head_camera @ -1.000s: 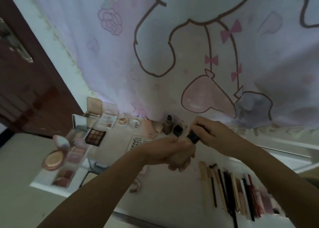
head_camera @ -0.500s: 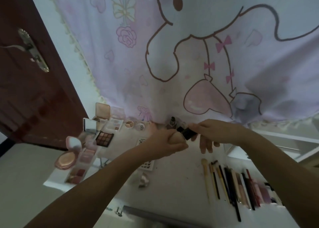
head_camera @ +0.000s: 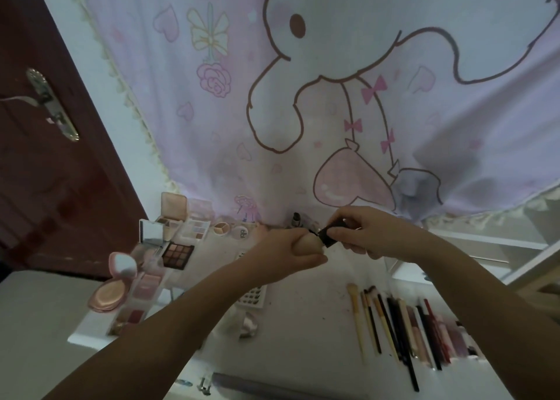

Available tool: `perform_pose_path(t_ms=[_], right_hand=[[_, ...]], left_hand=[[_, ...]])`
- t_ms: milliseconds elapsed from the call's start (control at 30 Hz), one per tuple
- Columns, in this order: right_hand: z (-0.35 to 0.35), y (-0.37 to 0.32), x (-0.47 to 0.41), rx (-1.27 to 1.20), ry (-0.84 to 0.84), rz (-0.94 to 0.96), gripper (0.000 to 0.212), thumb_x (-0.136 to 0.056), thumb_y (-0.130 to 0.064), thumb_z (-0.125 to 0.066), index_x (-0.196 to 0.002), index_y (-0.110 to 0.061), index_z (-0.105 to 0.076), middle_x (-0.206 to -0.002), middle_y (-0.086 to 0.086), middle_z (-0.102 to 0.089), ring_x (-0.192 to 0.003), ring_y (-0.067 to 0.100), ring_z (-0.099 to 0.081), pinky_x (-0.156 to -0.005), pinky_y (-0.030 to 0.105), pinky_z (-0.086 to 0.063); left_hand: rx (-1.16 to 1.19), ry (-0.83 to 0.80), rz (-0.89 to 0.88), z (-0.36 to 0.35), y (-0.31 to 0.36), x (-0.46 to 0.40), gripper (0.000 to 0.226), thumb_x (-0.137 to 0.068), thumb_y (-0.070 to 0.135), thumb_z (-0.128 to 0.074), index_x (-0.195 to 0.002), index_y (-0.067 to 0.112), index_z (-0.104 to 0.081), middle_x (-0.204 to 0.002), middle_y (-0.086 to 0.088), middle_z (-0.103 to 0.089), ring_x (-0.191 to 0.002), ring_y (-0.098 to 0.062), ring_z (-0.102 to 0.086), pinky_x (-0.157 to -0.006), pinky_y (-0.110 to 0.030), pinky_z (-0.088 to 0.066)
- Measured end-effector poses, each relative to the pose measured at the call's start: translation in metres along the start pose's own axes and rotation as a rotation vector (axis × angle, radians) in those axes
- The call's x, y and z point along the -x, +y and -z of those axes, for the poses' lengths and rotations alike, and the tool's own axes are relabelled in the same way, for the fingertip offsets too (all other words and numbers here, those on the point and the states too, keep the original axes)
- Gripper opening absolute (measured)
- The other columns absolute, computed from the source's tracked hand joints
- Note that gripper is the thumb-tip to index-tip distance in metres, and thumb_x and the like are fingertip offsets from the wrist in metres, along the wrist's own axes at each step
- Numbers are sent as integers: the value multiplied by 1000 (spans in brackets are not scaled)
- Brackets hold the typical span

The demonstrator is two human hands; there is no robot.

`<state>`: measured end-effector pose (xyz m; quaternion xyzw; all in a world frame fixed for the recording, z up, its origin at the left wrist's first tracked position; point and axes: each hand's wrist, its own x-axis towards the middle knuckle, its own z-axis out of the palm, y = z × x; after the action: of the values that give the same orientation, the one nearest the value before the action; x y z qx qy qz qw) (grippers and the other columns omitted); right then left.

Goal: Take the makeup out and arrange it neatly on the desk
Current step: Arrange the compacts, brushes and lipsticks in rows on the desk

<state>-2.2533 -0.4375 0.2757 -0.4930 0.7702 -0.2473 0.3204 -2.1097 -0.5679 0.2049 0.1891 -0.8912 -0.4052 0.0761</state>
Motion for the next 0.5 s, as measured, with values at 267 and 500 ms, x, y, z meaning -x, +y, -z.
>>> perform_pose_path(t_ms=[267, 500], right_hand=[[19, -1, 7, 10, 27, 80, 7, -91, -28, -58, -97, -27, -61, -65, -3, -53, -44, 1, -39, -43, 15, -36], [34, -1, 8, -63, 117, 70, 17, -94, -22, -53, -100, -8, -62, -54, -8, -42, -39, 0, -34, -39, 14, -31]], left_hand=[[-25, 15, -21, 1, -6, -5, 38, -68, 69, -59, -91, 39, -57, -84, 11, -62, -80, -12, -59, -83, -39, -53], [-4, 9, -51, 0, -9, -4, 26, -77, 52, -68, -92, 34, -57, -88, 4, -62, -79, -14, -61, -74, -33, -55]])
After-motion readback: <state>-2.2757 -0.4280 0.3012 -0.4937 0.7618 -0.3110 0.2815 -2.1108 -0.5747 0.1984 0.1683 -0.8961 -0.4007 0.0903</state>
